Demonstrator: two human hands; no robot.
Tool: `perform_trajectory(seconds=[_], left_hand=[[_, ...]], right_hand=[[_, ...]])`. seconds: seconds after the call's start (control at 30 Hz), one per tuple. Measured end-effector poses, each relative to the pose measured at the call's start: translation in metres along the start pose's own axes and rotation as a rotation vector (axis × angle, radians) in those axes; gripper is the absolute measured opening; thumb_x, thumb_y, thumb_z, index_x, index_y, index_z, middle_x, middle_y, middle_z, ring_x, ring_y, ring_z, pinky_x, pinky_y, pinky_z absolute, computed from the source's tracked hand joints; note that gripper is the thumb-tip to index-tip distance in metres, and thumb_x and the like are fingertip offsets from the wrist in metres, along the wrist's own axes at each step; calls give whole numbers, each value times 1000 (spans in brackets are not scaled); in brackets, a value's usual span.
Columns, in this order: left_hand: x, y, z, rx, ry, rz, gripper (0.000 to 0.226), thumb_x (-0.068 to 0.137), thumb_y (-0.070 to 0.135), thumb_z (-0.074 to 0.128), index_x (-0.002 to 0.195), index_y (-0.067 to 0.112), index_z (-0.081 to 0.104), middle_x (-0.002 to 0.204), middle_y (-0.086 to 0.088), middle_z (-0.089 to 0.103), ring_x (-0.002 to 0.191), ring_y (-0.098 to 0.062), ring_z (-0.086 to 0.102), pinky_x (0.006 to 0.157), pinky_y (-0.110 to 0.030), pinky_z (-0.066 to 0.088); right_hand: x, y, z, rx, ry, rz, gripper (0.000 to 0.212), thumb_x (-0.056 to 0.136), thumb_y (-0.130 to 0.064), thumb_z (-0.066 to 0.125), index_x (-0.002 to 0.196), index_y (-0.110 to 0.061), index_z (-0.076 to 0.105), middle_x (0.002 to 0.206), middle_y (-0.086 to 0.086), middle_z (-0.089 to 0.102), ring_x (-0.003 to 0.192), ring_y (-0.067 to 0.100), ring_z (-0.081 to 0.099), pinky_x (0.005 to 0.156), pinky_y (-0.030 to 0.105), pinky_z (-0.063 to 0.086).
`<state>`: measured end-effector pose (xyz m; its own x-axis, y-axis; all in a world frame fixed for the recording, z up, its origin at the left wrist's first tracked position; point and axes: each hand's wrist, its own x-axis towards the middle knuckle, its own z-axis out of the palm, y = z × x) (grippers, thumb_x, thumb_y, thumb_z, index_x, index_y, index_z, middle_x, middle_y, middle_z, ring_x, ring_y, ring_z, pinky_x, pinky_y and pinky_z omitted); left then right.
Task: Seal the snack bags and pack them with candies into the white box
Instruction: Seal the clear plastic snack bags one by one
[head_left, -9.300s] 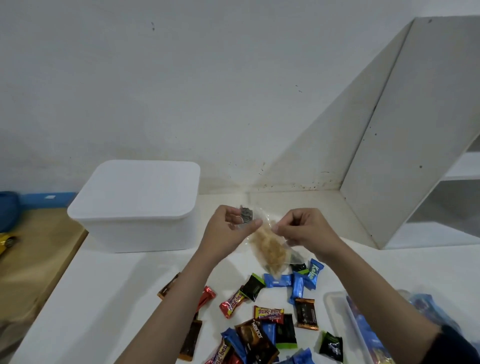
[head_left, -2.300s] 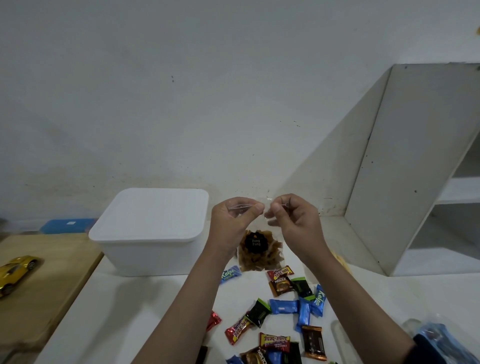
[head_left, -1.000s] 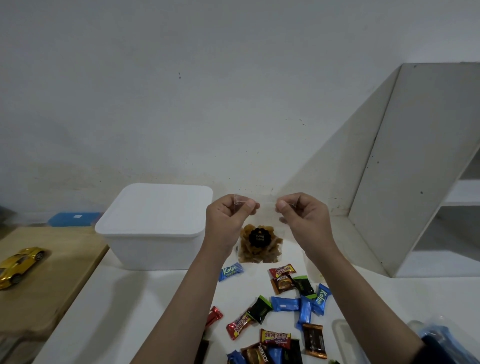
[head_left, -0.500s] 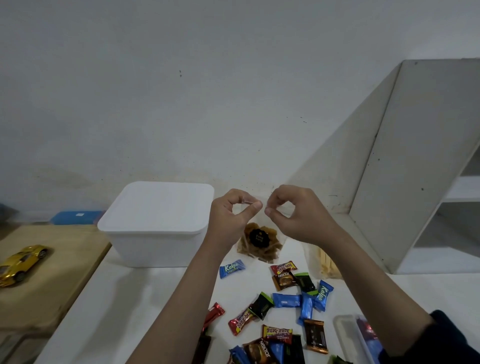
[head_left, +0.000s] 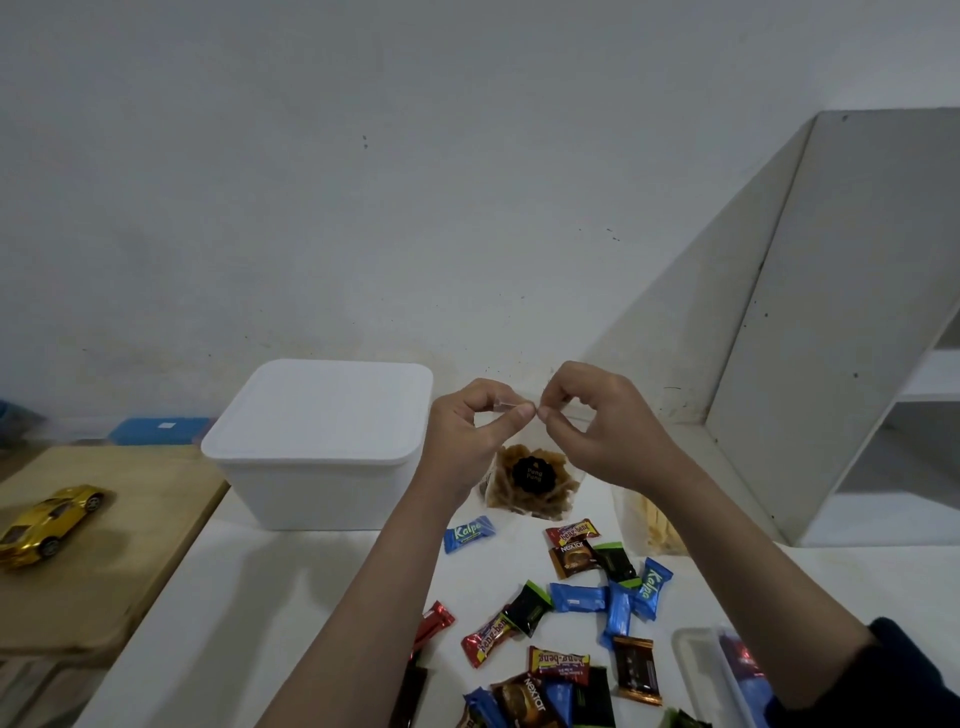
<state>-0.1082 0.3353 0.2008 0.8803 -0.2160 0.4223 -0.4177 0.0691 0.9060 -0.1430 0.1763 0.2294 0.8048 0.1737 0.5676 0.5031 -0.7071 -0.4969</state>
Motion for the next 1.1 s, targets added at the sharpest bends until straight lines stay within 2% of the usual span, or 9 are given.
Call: perform_trajectory(seconds=[0.17,0.27,0.37,0.53,0.7,0.77,0.83,0.97,1.1], left_hand=[[0,1,-10,-64,-78,-38,11,85,11,64,84,12,75,88,-2,68,94,-17,63,92,-28,47],[0,-2,-11,-5,-29,10,13,82,16,64,80,19,77,82,0,64,88,-12,62,86,-23,48],[0,-6,-10,117,20,60,12,86,10,62,80,8,72,78,-1,63,82,-6,63,81,-22,47],[-2,-7,-4,215,47,56,23,84,23,53,81,0,55,82,-1,66,85,-13,62,78,-20,48],[-2,-13,-11,291,66,71,11,90,12,59,79,15,62,85,-1,66,85,-9,62,80,-17,47],[-2,-17,-14,325,60,67,12,88,17,63,80,25,67,86,3,64,85,-10,60,81,-20,47],[-4,-21,-13,358,67,-21,6,85,26,67,88,31,68,93,8,62,87,-9,58,78,-19,47],[-12,-27,-7,318,213,-319,25,77,41,73,84,20,62,81,4,63,72,-13,60,64,-20,47],[-24,-32,1,164,4,-598,32,82,37,69,65,11,62,66,-6,69,61,-16,67,61,-28,51]], right_hand=[[1,3,-2,27,9,40,6,82,-10,66,76,-13,64,74,-4,64,79,6,56,70,6,41],[0,3,-1,37,-8,56,6,82,-13,66,77,-14,65,75,-6,64,79,5,57,70,5,40],[0,2,2,58,-12,76,6,82,-15,67,77,-14,66,75,-6,65,80,5,58,70,5,40],[0,-2,10,75,2,108,7,82,-16,68,75,-15,67,73,-6,65,79,5,59,68,5,42],[3,-1,5,171,-70,240,10,84,-20,66,80,-15,74,73,-4,69,69,4,61,61,9,45],[4,4,1,189,-163,320,10,84,-25,68,81,-19,76,74,2,71,65,9,61,62,19,49],[3,9,2,280,-229,429,11,82,-24,71,81,-15,77,70,13,70,58,17,57,61,29,51],[-10,20,17,440,-254,677,12,78,-12,75,77,0,74,61,8,63,57,14,54,55,26,50],[-36,26,36,518,-271,830,12,74,-6,76,72,5,72,60,13,57,52,15,45,47,22,44]])
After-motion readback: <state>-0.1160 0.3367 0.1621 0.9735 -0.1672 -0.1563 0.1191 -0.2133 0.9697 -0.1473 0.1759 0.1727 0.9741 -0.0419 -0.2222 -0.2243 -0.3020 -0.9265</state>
